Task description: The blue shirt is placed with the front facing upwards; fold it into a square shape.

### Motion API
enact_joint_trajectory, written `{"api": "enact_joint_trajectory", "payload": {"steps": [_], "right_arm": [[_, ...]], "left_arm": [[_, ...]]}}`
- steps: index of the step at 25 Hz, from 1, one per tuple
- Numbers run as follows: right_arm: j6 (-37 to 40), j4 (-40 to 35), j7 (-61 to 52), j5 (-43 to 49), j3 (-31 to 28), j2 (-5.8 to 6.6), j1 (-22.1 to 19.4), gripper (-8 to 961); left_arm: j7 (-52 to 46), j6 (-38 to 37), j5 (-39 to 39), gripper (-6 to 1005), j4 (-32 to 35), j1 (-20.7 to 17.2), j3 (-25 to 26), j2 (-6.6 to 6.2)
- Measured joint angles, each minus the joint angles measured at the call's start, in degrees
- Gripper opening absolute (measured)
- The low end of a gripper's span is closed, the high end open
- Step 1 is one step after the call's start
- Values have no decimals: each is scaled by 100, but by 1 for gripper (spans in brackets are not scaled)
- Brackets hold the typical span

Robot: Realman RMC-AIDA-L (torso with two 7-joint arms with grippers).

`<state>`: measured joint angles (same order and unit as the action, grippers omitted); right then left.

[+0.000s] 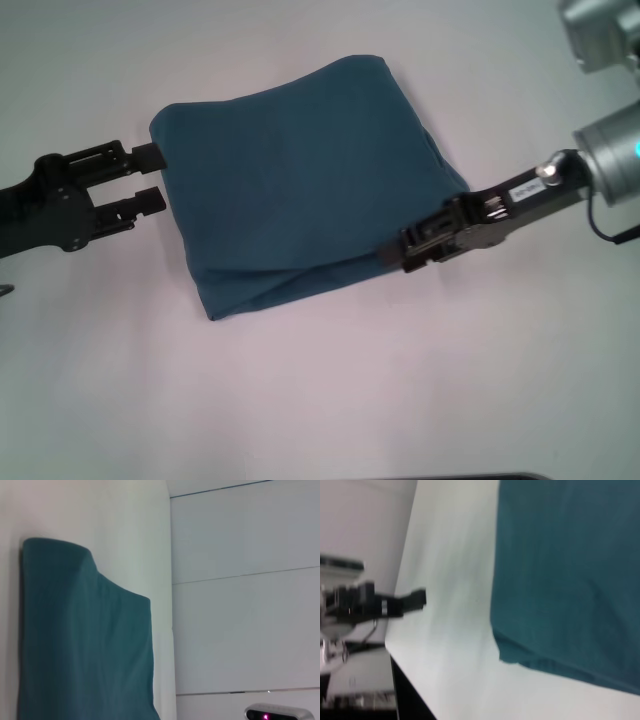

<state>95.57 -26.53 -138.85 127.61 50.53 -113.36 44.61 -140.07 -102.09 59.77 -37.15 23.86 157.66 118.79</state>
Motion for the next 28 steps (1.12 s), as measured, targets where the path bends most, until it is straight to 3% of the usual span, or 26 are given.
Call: {"api": "enact_joint_trajectory", "payload": {"steps": [4, 7, 9, 10, 14, 17, 22, 25, 28], "right_arm": [[-48, -198, 72, -8, -41, -59, 60, 581], [-49, -499, 717, -354, -280, -84, -198, 580], [-11, -764, 1721, -931, -511, -218, -583, 580], [-8, -886, 2533, -1301, -602, -342, -866, 581], [-117, -919, 5694, -2140, -730, -614, -1669, 583], [90, -727, 7318, -2431, -722, -614, -2097, 584], [425, -596, 8112, -2419, -701, -629, -2702, 587], [442, -181, 8565, -2396, -691, -636, -2827, 589], [435, 58, 8606, -2003, -675, -620, -2702, 585]], "left_arm": [[84, -16, 2, 706, -20, 10, 4, -18], [647, -147, 102, 707, -20, 2, 8, -60], [1566, -514, 271, 708, 14, -35, 13, -70], [2130, -713, 337, 709, 38, -71, 13, -63], [5236, -896, 441, 710, 116, -502, 91, 169], [6397, -968, 406, 712, 196, -734, 48, 253], [6844, -985, 51, 714, 373, -1013, -807, 301], [7390, -927, 34, 713, 443, -1085, -877, 365], [7859, -924, 72, 712, 437, -1082, -763, 400]]}}
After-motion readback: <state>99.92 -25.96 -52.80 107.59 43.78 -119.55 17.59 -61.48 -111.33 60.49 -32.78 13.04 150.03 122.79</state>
